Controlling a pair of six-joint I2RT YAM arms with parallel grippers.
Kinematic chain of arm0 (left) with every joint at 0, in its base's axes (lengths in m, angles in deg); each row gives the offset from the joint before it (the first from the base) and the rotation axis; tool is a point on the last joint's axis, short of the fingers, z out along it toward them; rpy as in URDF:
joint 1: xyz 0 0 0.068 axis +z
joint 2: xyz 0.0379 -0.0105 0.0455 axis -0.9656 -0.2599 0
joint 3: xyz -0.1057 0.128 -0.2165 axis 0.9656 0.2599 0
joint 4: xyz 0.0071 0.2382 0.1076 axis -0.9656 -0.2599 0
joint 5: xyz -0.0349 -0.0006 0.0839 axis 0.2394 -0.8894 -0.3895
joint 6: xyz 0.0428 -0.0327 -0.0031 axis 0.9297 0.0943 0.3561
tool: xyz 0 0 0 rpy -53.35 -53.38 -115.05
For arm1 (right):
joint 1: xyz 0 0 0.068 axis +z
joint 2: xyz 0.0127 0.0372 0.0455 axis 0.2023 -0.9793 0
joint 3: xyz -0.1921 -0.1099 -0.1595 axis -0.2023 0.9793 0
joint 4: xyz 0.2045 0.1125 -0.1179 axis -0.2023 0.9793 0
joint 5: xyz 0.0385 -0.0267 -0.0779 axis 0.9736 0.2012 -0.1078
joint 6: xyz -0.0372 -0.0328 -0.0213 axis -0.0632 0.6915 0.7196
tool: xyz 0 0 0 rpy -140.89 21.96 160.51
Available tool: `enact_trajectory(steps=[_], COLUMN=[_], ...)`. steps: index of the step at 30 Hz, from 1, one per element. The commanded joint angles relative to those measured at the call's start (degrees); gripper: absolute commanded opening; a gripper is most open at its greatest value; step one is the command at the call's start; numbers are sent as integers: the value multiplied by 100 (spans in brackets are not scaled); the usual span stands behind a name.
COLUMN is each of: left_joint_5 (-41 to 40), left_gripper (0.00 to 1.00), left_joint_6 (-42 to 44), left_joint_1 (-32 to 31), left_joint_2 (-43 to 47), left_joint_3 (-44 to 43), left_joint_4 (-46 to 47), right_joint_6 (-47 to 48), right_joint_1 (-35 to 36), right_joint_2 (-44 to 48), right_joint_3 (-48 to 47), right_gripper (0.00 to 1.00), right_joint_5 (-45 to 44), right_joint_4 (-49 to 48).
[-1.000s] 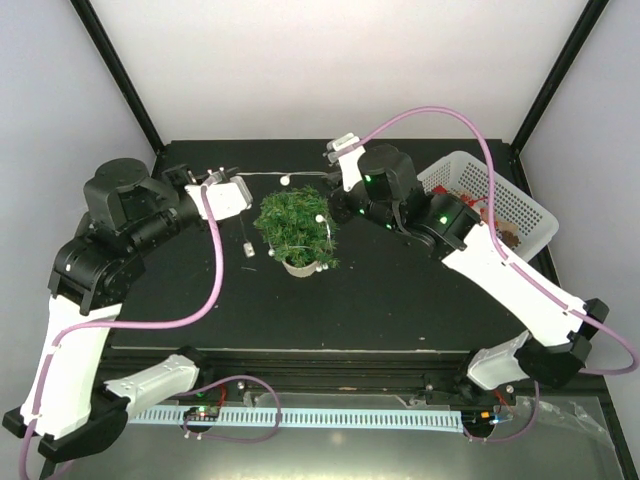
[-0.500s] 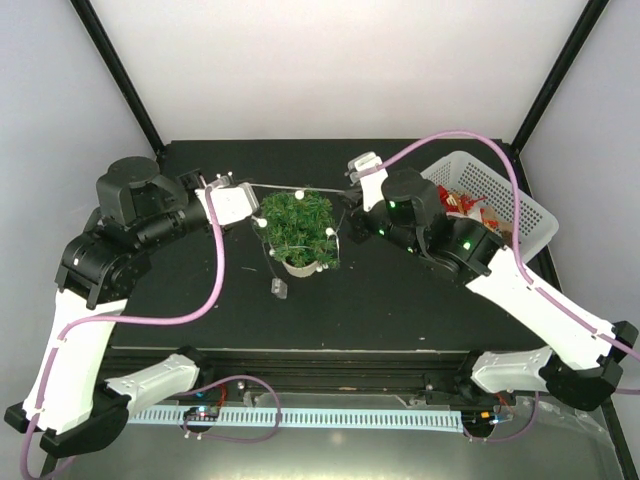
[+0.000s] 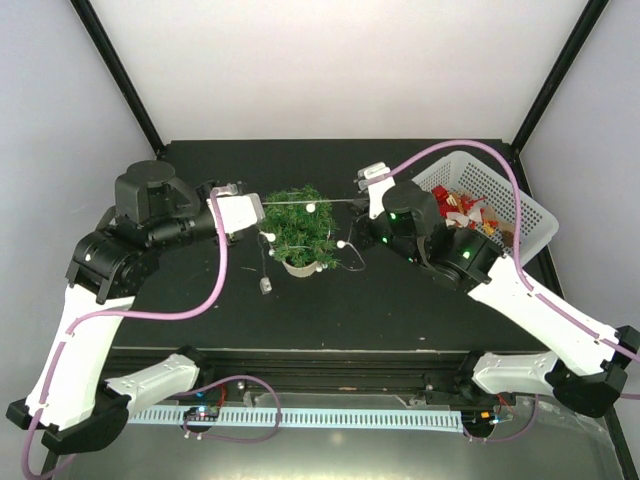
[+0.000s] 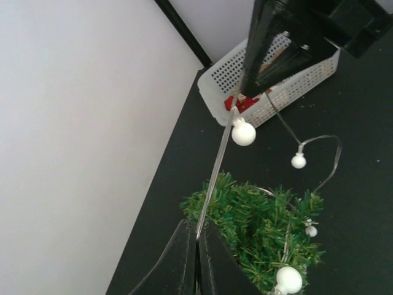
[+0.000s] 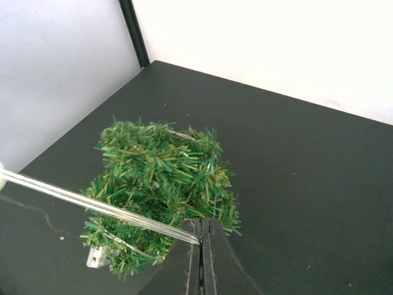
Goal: Decorate the small christmas tree
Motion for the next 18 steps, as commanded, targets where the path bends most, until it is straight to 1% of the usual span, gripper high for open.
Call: enact_trajectory(steps=[1, 6, 11, 16, 18], left_joint_5=[36, -38, -132, -262, -320], left_gripper=[2, 2, 2, 2, 2], left_joint_6=[-287, -320, -320, -296, -274], left_joint_1=[52, 51, 52, 51, 51], left_joint_2=[350, 364, 360, 409, 427], left_joint_3=[-92, 8, 72, 110, 96], left_joint_4=[258, 379, 435, 433, 415], right_joint_6=[-404, -287, -140, 47, 41], right_joint_1=[-493, -619, -715, -823, -913], right_joint_2=[120, 37, -554, -907, -1044], right_joint_3=[126, -28, -499, -663, -748], right_gripper=[1, 1, 1, 1, 1], right_joint_5=[-1492, -1887, -2026, -2115, -2043], right_joint_4=[792, 311, 108, -330, -351])
